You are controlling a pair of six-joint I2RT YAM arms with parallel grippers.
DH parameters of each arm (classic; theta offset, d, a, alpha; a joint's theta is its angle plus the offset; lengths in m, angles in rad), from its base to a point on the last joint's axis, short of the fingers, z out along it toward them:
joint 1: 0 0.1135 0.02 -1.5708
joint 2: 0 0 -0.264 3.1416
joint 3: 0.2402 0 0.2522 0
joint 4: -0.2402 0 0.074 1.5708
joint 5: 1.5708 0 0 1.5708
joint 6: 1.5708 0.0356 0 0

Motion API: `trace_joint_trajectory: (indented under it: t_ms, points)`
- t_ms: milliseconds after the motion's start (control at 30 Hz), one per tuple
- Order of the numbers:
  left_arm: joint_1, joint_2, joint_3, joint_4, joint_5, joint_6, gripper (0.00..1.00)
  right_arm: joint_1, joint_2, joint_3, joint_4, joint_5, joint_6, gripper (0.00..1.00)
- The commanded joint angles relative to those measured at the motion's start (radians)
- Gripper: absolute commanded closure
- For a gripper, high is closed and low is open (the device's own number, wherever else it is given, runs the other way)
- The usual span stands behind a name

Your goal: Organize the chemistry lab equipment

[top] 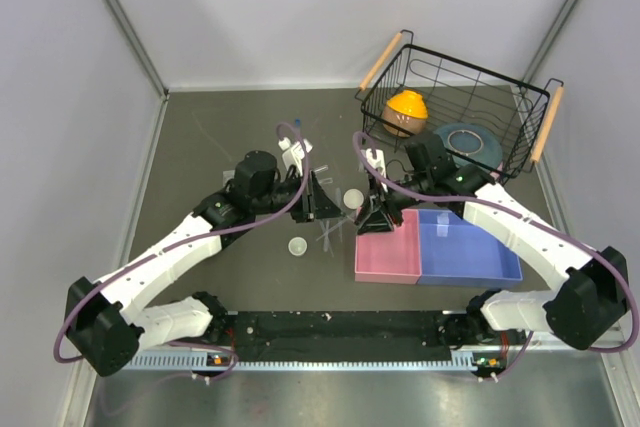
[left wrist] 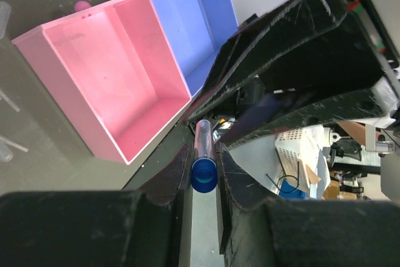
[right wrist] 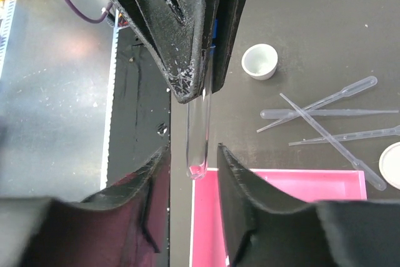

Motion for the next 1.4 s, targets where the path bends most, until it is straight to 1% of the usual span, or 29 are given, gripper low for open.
trace_joint_trajectory:
  t_ms: [0, 67, 100, 167, 200, 233, 267, 300, 367, 400, 467, 500, 533, 633, 667, 700, 767, 900, 933, 967, 1067, 1233, 1367]
  points:
    - [-0.001, -0.039, 0.031, -0.043, -0.051, 0.047, 0.92, 0.016, -0.010, 0.005, 0.019, -0.013, -0.036, 0.54]
    - [0.000, -0.052, 0.034, -0.077, -0.100, 0.066, 0.92, 0.015, -0.019, 0.008, 0.000, 0.001, -0.060, 0.41]
    - [0.005, -0.067, 0.036, -0.117, -0.120, 0.090, 0.92, 0.016, -0.025, 0.011, -0.008, 0.011, -0.070, 0.30]
    - [0.017, -0.092, 0.039, -0.169, -0.184, 0.116, 0.92, 0.007, -0.031, 0.014, -0.031, 0.039, -0.109, 0.22]
    - [0.043, -0.101, 0.039, -0.226, -0.203, 0.147, 0.92, 0.001, -0.045, 0.014, -0.046, 0.048, -0.120, 0.18]
    - [0.062, -0.110, 0.040, -0.255, -0.219, 0.165, 0.93, -0.005, -0.050, 0.014, -0.051, 0.057, -0.128, 0.16]
    - [0.085, -0.130, 0.044, -0.283, -0.236, 0.185, 0.93, -0.016, -0.056, 0.012, -0.056, 0.074, -0.139, 0.16]
    - [0.141, -0.138, 0.047, -0.315, -0.265, 0.230, 0.93, -0.040, -0.070, 0.006, -0.059, 0.076, -0.145, 0.14]
    - [0.207, -0.152, 0.062, -0.401, -0.304, 0.280, 0.92, -0.070, -0.085, 0.000, -0.060, 0.087, -0.151, 0.14]
    - [0.276, -0.150, 0.070, -0.427, -0.351, 0.334, 0.92, -0.096, -0.099, -0.006, -0.062, 0.093, -0.156, 0.13]
    - [0.341, -0.130, 0.096, -0.484, -0.402, 0.383, 0.92, -0.113, -0.113, -0.012, -0.065, 0.116, -0.163, 0.13]
    - [0.399, -0.118, 0.108, -0.499, -0.436, 0.432, 0.92, -0.122, -0.117, -0.018, -0.066, 0.128, -0.165, 0.13]
    - [0.424, -0.101, 0.120, -0.513, -0.494, 0.455, 0.92, -0.124, -0.125, -0.023, -0.066, 0.137, -0.169, 0.12]
    - [0.514, -0.018, 0.157, -0.518, -0.574, 0.535, 0.92, -0.128, -0.143, -0.046, -0.070, 0.160, -0.188, 0.12]
    - [0.537, 0.024, 0.171, -0.495, -0.604, 0.547, 0.92, -0.131, -0.147, -0.051, -0.070, 0.165, -0.194, 0.12]
    - [0.578, 0.046, 0.177, -0.479, -0.611, 0.567, 0.92, -0.130, -0.150, -0.058, -0.070, 0.166, -0.197, 0.11]
    - [0.628, 0.106, 0.195, -0.443, -0.617, 0.577, 0.92, -0.134, -0.154, -0.060, -0.071, 0.171, -0.200, 0.11]
    - [0.665, 0.218, 0.226, -0.334, -0.612, 0.593, 0.92, -0.136, -0.148, -0.057, -0.073, 0.171, -0.203, 0.11]
    - [0.665, 0.242, 0.240, -0.329, -0.614, 0.595, 0.92, -0.136, -0.145, -0.054, -0.071, 0.171, -0.203, 0.11]
    - [0.700, 0.293, 0.269, -0.329, -0.612, 0.598, 0.92, -0.137, -0.142, -0.054, -0.071, 0.170, -0.203, 0.11]
    - [0.712, 0.364, 0.320, -0.332, -0.612, 0.609, 0.92, -0.137, -0.137, -0.054, -0.073, 0.171, -0.205, 0.11]
    - [0.717, 0.430, 0.358, -0.332, -0.637, 0.630, 0.92, -0.139, -0.131, -0.057, -0.076, 0.171, -0.206, 0.10]
    - [0.721, 0.482, 0.384, -0.341, -0.625, 0.641, 0.92, -0.140, -0.127, -0.055, -0.076, 0.171, -0.206, 0.10]
